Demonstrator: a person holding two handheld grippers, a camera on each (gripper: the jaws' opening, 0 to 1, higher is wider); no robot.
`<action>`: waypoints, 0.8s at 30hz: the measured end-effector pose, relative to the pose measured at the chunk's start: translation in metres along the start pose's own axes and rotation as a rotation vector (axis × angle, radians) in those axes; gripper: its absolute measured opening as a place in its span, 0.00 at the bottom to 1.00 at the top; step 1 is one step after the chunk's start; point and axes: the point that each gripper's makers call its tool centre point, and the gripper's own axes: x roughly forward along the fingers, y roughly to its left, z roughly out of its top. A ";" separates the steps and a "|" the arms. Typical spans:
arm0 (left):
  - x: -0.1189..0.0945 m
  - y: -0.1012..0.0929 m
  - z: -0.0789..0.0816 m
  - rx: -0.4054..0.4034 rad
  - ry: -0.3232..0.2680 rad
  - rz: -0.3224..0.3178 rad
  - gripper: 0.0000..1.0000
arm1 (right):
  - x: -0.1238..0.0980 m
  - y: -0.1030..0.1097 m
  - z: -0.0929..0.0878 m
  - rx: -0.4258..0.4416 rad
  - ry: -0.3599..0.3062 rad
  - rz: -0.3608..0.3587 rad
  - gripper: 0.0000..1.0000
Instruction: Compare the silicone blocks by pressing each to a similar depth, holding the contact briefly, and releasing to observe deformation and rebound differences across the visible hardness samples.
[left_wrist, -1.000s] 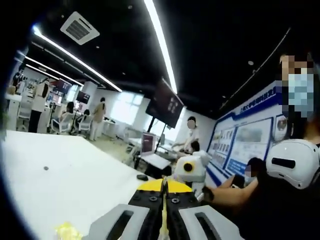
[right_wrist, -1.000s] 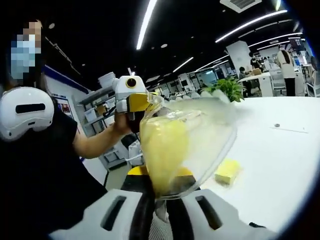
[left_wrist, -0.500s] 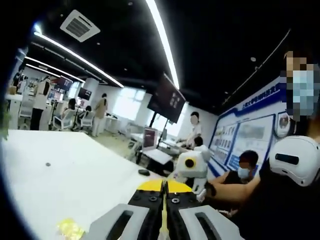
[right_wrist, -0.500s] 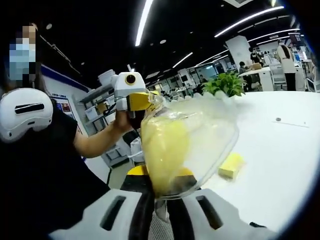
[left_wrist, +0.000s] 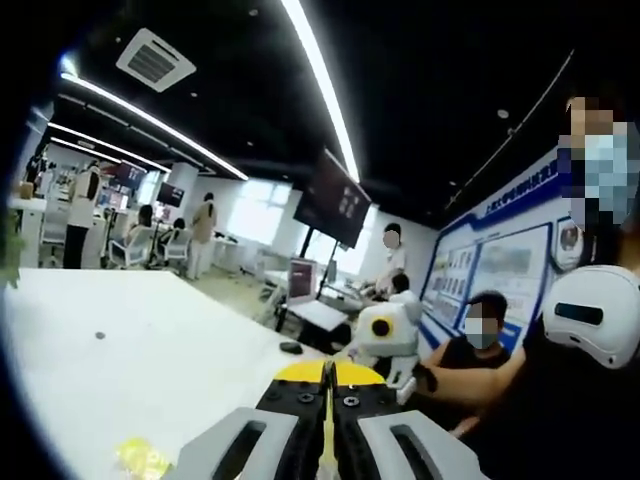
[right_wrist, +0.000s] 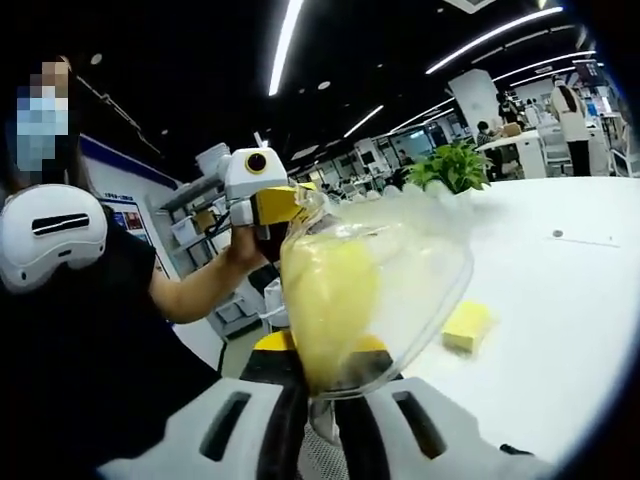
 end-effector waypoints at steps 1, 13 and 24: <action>0.000 -0.001 0.000 0.001 -0.001 0.001 0.00 | 0.000 0.000 0.000 0.000 -0.001 -0.001 0.03; -0.001 0.001 0.003 -0.010 -0.016 0.020 0.00 | 0.000 0.000 0.002 -0.004 -0.010 0.007 0.03; 0.006 0.012 0.007 -0.125 -0.055 0.010 0.00 | -0.001 -0.009 0.007 0.020 -0.026 0.005 0.05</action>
